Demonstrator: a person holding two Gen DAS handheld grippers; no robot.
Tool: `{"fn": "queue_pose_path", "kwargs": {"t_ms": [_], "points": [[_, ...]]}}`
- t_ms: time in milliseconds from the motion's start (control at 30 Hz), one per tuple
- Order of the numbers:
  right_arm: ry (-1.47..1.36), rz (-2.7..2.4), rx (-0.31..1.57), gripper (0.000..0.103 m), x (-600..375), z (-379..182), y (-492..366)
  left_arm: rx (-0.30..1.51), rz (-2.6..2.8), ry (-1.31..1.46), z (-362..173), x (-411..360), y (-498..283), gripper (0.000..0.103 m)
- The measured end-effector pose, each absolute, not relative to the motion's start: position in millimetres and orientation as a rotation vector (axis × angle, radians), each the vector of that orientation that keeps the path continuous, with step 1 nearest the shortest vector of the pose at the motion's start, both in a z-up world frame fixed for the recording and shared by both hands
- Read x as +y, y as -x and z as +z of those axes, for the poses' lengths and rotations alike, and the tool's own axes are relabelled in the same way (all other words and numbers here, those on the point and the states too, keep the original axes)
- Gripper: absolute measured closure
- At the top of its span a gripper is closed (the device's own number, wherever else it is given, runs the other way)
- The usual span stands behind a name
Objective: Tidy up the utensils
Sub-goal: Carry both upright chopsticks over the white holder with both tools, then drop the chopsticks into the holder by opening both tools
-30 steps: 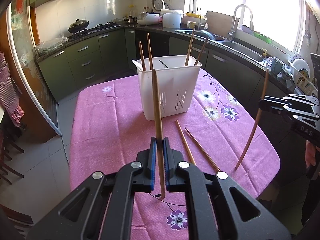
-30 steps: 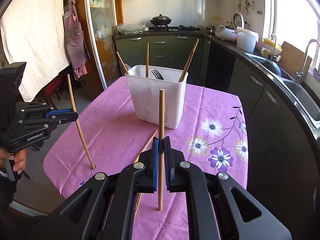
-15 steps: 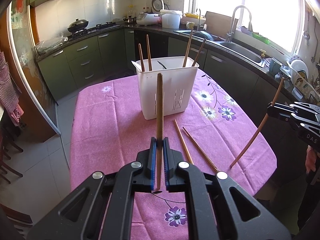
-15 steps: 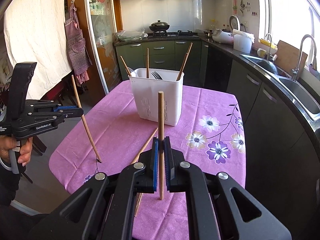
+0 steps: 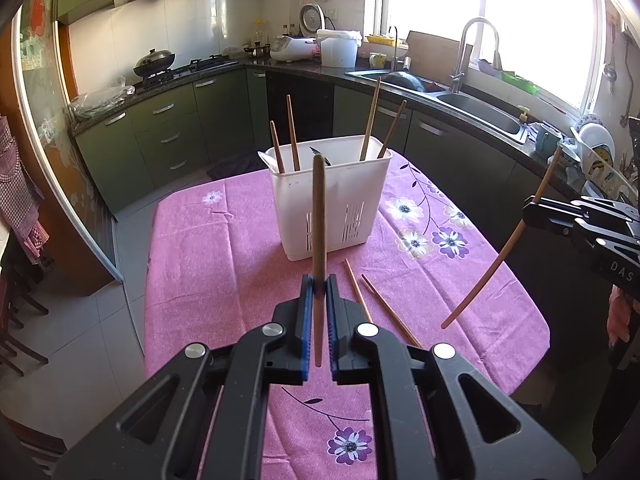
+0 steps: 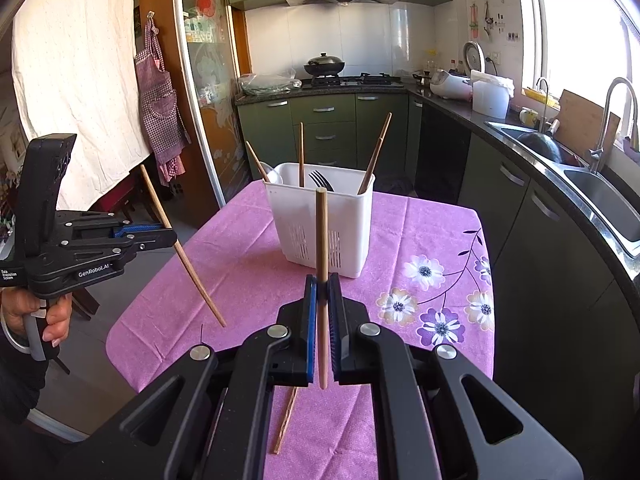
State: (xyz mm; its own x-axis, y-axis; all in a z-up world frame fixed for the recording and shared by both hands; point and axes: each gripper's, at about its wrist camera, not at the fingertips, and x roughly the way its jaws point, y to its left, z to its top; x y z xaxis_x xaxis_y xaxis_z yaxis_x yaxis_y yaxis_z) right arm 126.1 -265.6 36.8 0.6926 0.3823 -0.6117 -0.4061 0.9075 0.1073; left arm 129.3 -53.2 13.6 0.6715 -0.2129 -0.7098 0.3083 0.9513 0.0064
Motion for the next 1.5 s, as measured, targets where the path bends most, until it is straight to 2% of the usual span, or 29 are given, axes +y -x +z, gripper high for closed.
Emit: {"fn": "queue_pose_path", "kwargs": {"t_ms": [433,733,933,1100,1500], "points": [[0.046,0.485,0.606,0.097,-245,106,-169,0.693,-0.337,-0.140,80,-74,-150,0.096],[0.010,0.515,0.530,0.097,-237,161,-227,0.586,-0.339,-0.112,142,-84,-196,0.096],[-0.009,0.486,0.479,0.097,-239,181,-268,0.536,-0.290,-0.109,154,-89,-234,0.096],[-0.003,0.472,0.509,0.097,-236,165,-301,0.590,-0.272,-0.106,129,-95,-266,0.096],[0.011,0.494,0.681,0.096,-225,70,-335,0.740,-0.267,-0.140,59,-96,-285,0.096]]}}
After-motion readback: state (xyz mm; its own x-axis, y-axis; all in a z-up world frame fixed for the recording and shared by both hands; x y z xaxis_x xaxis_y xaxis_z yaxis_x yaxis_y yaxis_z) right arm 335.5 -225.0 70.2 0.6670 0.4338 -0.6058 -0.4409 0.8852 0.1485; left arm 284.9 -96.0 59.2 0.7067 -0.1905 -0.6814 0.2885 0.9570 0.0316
